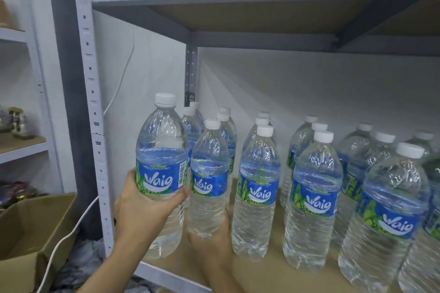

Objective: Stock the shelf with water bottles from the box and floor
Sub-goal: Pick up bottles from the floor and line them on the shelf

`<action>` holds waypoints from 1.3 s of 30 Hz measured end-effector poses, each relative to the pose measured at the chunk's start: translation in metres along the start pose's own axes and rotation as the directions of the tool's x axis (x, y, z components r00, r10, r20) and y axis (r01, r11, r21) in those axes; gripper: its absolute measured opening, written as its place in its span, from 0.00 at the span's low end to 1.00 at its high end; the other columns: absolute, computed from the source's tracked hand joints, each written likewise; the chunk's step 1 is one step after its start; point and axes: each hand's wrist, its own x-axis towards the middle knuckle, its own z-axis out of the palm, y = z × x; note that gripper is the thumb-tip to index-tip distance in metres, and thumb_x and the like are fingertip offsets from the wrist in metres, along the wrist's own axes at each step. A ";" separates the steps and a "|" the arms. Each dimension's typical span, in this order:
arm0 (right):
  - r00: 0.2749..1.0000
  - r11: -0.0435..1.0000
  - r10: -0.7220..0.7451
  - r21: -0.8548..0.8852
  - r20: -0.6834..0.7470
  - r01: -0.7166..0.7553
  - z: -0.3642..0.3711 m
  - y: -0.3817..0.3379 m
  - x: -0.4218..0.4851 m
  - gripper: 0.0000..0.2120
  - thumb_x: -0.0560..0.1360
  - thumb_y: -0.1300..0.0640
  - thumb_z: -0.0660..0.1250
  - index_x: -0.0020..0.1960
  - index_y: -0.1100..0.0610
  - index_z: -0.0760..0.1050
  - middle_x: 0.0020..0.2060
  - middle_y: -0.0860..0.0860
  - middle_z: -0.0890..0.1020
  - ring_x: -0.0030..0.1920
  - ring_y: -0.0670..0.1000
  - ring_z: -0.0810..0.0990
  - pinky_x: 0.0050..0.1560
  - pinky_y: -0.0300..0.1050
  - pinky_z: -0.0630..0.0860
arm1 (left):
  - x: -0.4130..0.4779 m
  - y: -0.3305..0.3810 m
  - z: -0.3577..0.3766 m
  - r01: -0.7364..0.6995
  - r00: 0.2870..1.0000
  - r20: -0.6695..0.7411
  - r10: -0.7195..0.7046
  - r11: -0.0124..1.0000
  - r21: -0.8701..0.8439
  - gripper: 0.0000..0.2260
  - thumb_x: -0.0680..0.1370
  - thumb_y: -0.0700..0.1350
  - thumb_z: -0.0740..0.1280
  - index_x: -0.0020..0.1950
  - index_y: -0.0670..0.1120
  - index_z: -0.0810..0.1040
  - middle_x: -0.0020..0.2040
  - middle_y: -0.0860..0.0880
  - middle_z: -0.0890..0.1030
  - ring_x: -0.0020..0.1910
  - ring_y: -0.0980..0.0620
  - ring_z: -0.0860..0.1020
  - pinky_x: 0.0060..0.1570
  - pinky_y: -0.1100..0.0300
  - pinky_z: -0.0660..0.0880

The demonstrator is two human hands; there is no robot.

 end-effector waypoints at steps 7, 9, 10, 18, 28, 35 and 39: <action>0.998 0.997 0.058 -0.050 0.004 -0.058 -0.013 -0.012 -0.007 0.58 0.51 0.31 0.71 0.76 0.53 0.60 0.72 0.51 0.70 0.73 0.53 0.67 0.72 0.55 0.66 | 0.009 -0.016 0.006 -0.020 1.000 -0.004 0.020 1.000 0.014 0.33 0.55 0.56 0.83 0.54 0.52 0.73 0.44 0.56 0.83 0.45 0.54 0.82 0.47 0.54 0.78; 1.000 0.995 0.027 -0.091 -0.002 -0.027 -0.015 -0.011 -0.007 0.59 0.52 0.28 0.69 0.76 0.53 0.60 0.73 0.51 0.69 0.74 0.53 0.66 0.72 0.55 0.65 | 0.015 -0.018 0.008 -0.031 0.999 0.006 0.031 0.999 -0.014 0.32 0.56 0.51 0.84 0.55 0.50 0.74 0.44 0.56 0.82 0.44 0.57 0.81 0.43 0.61 0.75; 1.000 0.995 0.018 -0.098 -0.007 -0.018 -0.015 -0.012 -0.008 0.58 0.53 0.28 0.69 0.76 0.53 0.60 0.73 0.51 0.69 0.74 0.52 0.66 0.72 0.55 0.66 | 0.018 -0.019 0.009 -0.034 0.999 0.014 0.035 0.999 -0.028 0.32 0.57 0.49 0.84 0.55 0.50 0.74 0.45 0.55 0.82 0.44 0.59 0.81 0.41 0.63 0.74; 1.000 1.000 -0.006 -0.024 0.004 0.006 -0.018 -0.013 -0.009 0.56 0.54 0.29 0.71 0.76 0.50 0.59 0.73 0.48 0.67 0.74 0.51 0.65 0.73 0.54 0.64 | 0.051 -0.045 0.026 -0.023 0.995 0.092 0.025 0.999 -0.026 0.32 0.57 0.47 0.84 0.56 0.50 0.73 0.46 0.57 0.82 0.45 0.61 0.80 0.45 0.62 0.77; 0.997 0.998 -0.054 -0.023 -0.047 0.053 -0.017 -0.010 -0.011 0.54 0.55 0.29 0.72 0.76 0.43 0.57 0.75 0.43 0.64 0.76 0.47 0.60 0.75 0.54 0.62 | 0.060 -0.078 0.049 0.092 0.963 0.262 -0.068 0.993 -0.077 0.32 0.58 0.51 0.84 0.56 0.57 0.74 0.48 0.57 0.84 0.44 0.61 0.83 0.47 0.56 0.79; 0.996 0.997 -0.062 -0.039 -0.071 0.059 -0.016 -0.009 -0.011 0.56 0.56 0.29 0.72 0.78 0.46 0.55 0.76 0.44 0.62 0.78 0.47 0.58 0.75 0.55 0.61 | 0.061 -0.078 0.054 0.111 0.956 0.287 -0.064 0.982 -0.153 0.33 0.59 0.47 0.84 0.59 0.52 0.73 0.49 0.54 0.85 0.45 0.59 0.83 0.45 0.59 0.78; 0.996 0.997 -0.077 -0.019 -0.044 0.076 -0.019 -0.011 -0.011 0.56 0.60 0.36 0.76 0.79 0.50 0.53 0.77 0.45 0.59 0.78 0.47 0.55 0.77 0.53 0.57 | 0.063 -0.079 0.054 0.126 0.940 0.337 -0.062 0.977 -0.172 0.36 0.56 0.50 0.84 0.60 0.53 0.72 0.50 0.53 0.85 0.46 0.57 0.84 0.45 0.58 0.78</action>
